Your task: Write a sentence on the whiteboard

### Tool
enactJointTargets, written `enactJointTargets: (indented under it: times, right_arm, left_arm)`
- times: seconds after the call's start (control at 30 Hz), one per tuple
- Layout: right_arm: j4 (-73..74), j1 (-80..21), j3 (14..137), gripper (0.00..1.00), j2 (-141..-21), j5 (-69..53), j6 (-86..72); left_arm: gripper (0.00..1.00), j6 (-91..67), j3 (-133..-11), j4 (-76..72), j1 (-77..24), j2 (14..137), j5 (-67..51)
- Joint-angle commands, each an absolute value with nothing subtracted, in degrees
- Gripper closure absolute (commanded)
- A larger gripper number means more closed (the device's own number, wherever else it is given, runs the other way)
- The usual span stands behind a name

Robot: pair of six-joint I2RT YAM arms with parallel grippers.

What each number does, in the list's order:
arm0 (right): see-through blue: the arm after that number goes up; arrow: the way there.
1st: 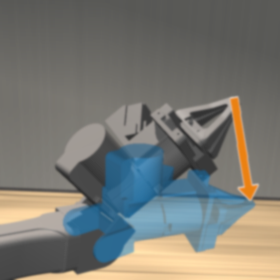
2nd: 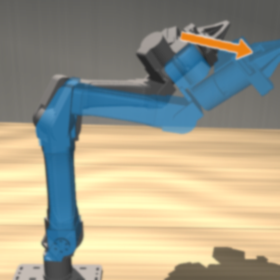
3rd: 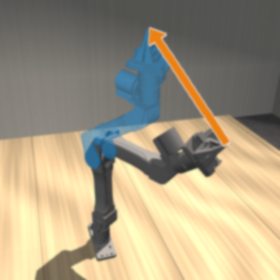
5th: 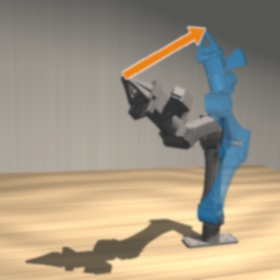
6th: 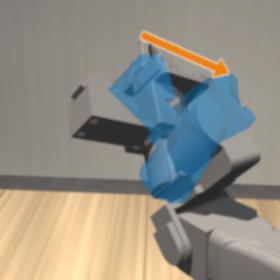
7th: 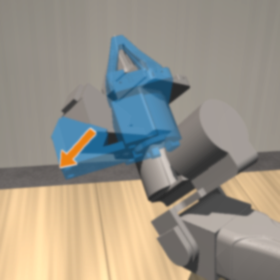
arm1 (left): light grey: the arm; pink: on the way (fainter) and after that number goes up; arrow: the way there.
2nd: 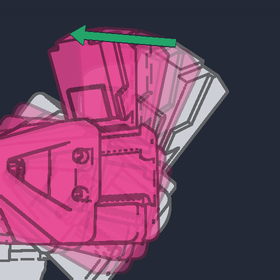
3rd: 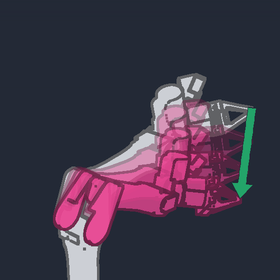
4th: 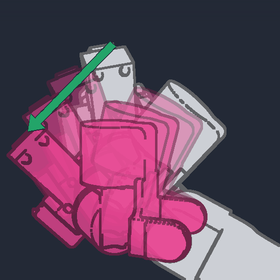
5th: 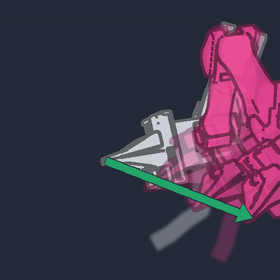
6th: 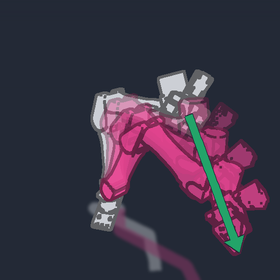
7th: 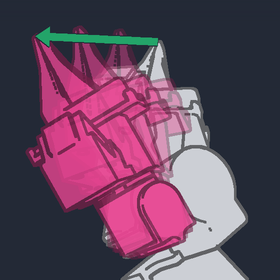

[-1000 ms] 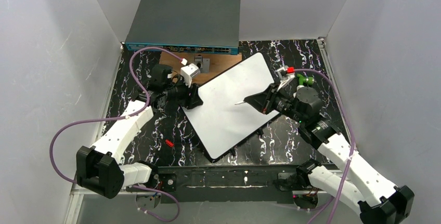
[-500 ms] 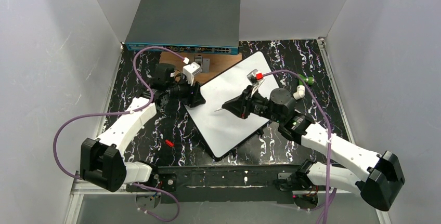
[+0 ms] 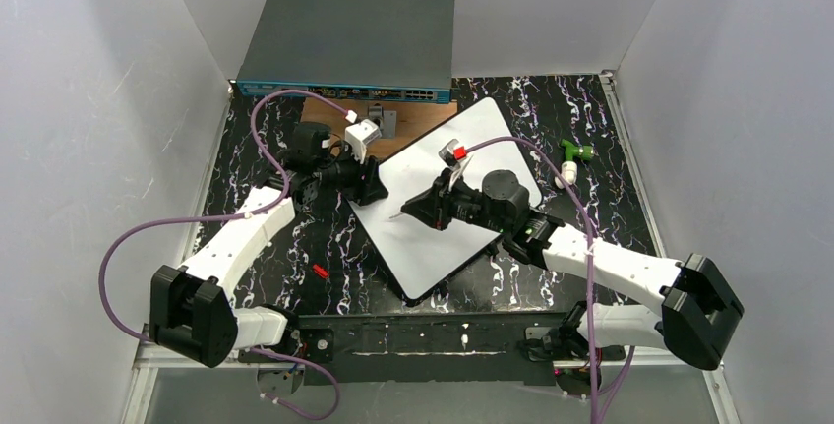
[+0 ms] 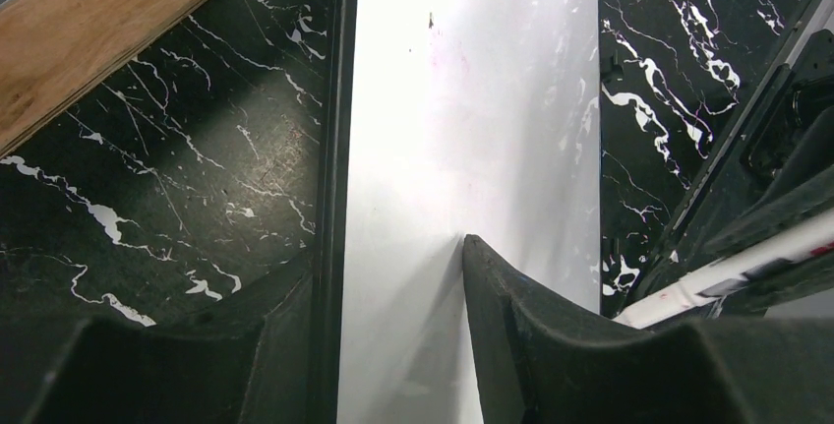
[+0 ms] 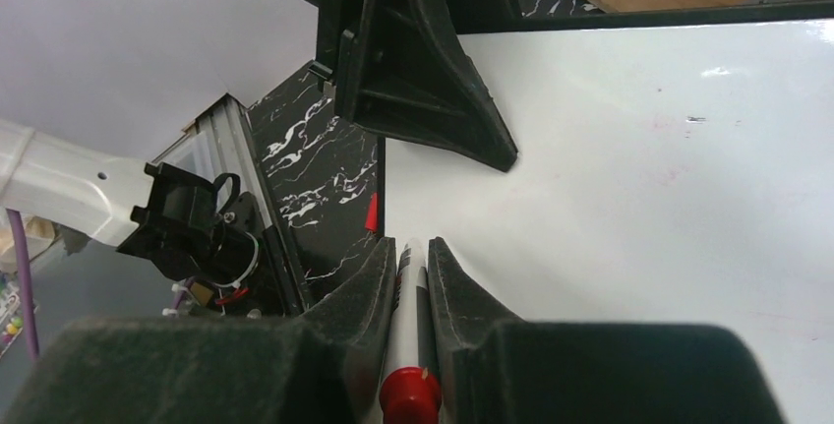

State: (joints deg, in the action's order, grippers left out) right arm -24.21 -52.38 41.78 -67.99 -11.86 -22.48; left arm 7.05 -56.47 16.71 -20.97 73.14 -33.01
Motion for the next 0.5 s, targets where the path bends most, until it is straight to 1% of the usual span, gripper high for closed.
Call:
enactJointTargets:
  times: [0.0, 0.47]
  right_arm:
    - [-30.3, -53.3, 44.0, 0.99, -69.8, -10.3, -21.7]
    - [-30.2, -53.9, 47.7, 0.99, -74.8, -10.6, -22.9]
  left_arm:
    - [1.0, 13.2, -57.3, 20.9, -23.0, 74.0, -35.9]
    - [1.0, 14.9, -59.8, 23.3, -24.1, 75.8, -35.0]
